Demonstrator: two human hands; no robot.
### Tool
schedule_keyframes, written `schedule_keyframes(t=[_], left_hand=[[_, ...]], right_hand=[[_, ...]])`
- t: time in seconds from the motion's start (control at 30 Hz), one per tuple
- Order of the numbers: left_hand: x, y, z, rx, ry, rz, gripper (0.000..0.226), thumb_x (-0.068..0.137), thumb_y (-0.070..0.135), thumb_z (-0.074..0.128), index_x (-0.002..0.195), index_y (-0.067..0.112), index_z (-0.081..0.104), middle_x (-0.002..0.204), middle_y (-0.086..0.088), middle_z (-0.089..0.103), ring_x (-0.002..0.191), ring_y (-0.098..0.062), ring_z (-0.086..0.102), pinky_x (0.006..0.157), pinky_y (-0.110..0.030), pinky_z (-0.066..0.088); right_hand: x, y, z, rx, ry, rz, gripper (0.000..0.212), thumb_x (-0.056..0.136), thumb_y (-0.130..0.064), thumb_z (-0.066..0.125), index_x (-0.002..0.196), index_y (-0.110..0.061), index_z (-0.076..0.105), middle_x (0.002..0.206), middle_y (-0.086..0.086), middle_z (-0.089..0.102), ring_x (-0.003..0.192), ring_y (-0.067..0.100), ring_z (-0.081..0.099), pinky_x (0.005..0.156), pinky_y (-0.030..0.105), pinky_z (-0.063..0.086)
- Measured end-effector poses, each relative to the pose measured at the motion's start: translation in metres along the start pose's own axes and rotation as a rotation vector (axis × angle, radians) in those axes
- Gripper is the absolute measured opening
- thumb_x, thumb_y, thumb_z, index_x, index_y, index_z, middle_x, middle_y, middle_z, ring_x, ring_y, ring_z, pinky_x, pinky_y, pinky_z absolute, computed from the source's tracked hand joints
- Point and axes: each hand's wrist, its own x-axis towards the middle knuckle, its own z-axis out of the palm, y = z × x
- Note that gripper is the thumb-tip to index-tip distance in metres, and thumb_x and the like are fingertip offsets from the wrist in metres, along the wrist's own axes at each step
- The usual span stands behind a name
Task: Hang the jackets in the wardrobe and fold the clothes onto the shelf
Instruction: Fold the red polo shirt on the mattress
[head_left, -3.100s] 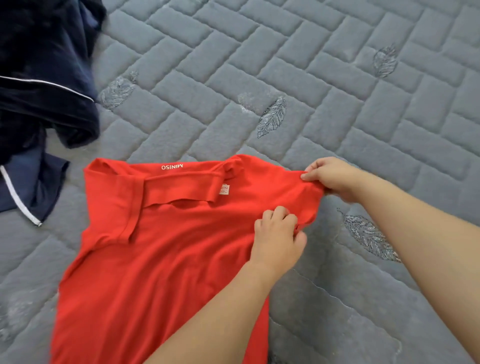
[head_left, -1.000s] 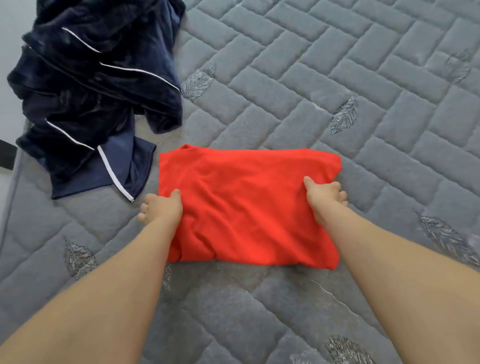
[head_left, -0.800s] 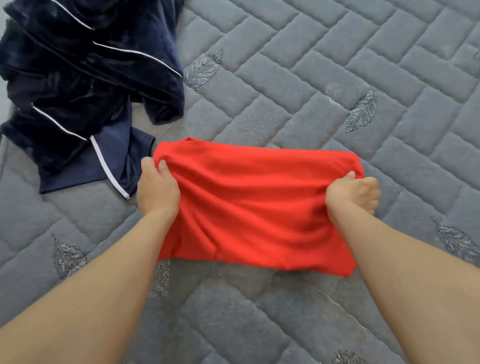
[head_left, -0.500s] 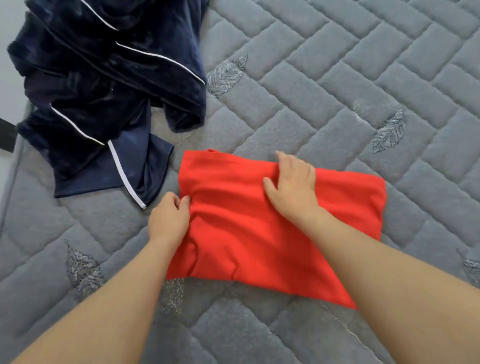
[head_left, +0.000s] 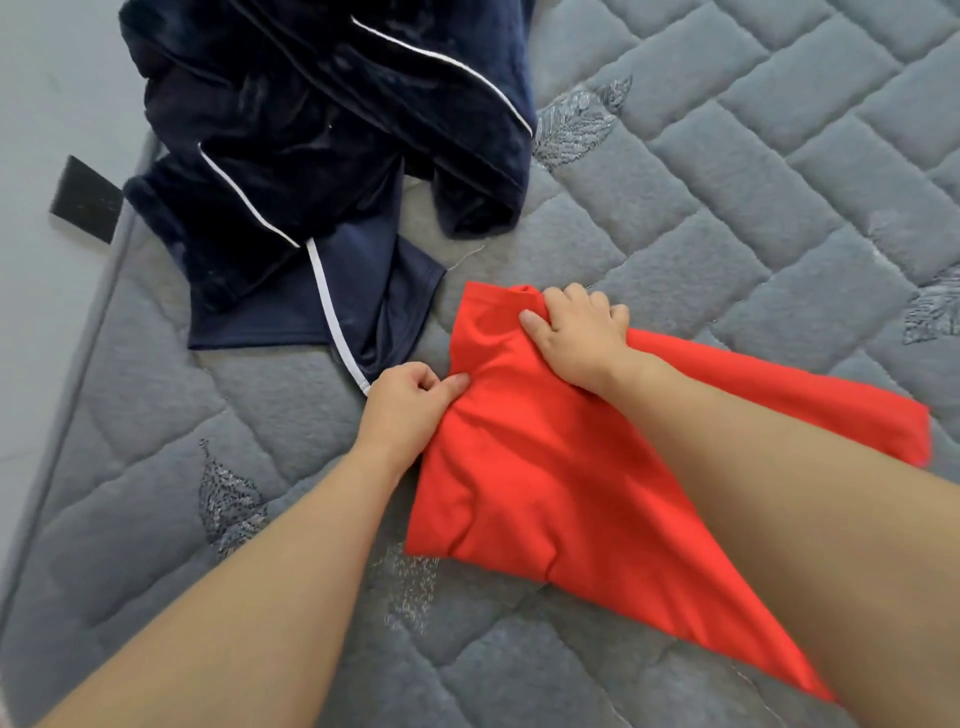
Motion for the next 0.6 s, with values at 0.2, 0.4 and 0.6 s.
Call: schedule_keyframes(t=[0.2,0.4,0.6], left_hand=[[-0.016,0.008,-0.004,-0.064,0.003,-0.007,0.051,0.07,0.059,0.077,0.059,0.019,0.049,0.046,0.014,0.047,0.044,-0.002,0.04,0.046,-0.019,0.033],[-0.084,0.012,-0.005,-0.436,-0.383,-0.236,0.028,0.076,0.022,0.083,0.098,0.012,0.069,0.098,-0.008,0.076,0.086,-0.02,0.073,0.077,-0.034,0.059],[-0.138,0.037,-0.06,-0.567,-0.378,-0.348,0.017,0.095,0.012,0.063,0.111,0.006,0.068,0.108,-0.015,0.073,0.097,-0.03,0.069,0.093,-0.045,0.055]], right_hand=[[-0.014,-0.012,-0.023,0.051,-0.064,-0.005,0.046,0.095,-0.057,0.045,0.122,-0.021,0.057,0.126,0.01,0.054,0.123,0.034,0.046,0.1,0.045,0.034],[-0.054,-0.045,-0.051,0.42,0.041,0.022,0.023,0.101,-0.028,0.045,0.103,-0.009,0.058,0.11,0.011,0.065,0.104,0.03,0.059,0.085,0.035,0.044],[-0.1,-0.089,-0.104,0.638,0.104,-0.052,0.022,0.1,-0.029,0.051,0.095,-0.01,0.06,0.095,0.005,0.064,0.09,0.022,0.058,0.079,0.033,0.043]])
